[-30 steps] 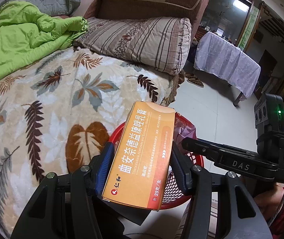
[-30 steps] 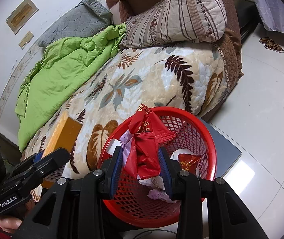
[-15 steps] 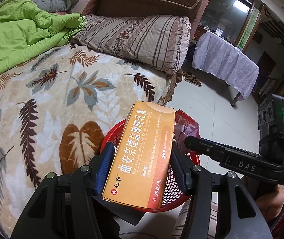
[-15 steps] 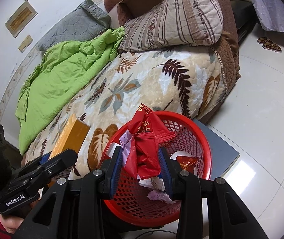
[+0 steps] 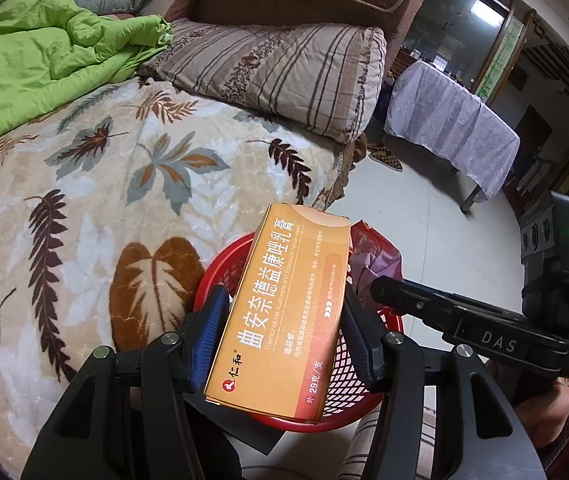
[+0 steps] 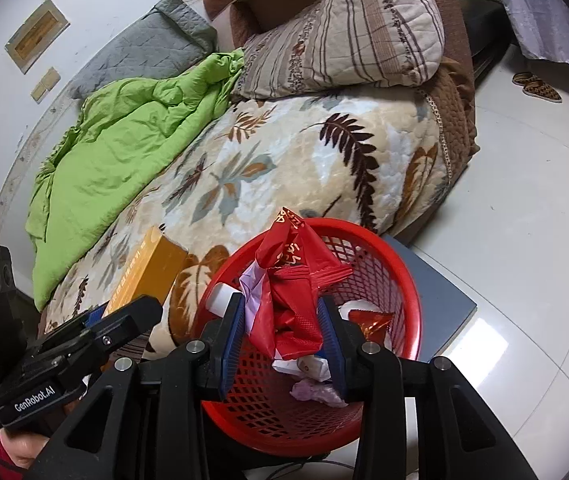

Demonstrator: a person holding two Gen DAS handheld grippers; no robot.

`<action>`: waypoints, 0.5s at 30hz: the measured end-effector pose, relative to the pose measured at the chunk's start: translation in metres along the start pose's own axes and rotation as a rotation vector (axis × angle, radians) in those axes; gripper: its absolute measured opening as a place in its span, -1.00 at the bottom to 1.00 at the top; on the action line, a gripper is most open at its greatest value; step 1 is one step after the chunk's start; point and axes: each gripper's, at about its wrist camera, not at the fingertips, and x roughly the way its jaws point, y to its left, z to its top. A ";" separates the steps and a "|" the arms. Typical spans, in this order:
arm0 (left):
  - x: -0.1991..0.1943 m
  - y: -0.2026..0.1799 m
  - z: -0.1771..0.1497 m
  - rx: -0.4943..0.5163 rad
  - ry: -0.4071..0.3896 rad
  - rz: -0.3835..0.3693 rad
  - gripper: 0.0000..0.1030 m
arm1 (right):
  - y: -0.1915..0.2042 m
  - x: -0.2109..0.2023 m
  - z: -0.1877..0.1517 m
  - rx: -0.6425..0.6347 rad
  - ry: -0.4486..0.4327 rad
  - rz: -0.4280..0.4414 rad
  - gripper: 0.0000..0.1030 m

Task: Collect trash
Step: 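Carry both items over the red basket and open both tools to drop them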

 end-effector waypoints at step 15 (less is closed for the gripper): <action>-0.010 -0.001 -0.001 0.040 -0.021 0.003 0.48 | 0.000 -0.009 0.002 0.024 -0.011 -0.085 0.09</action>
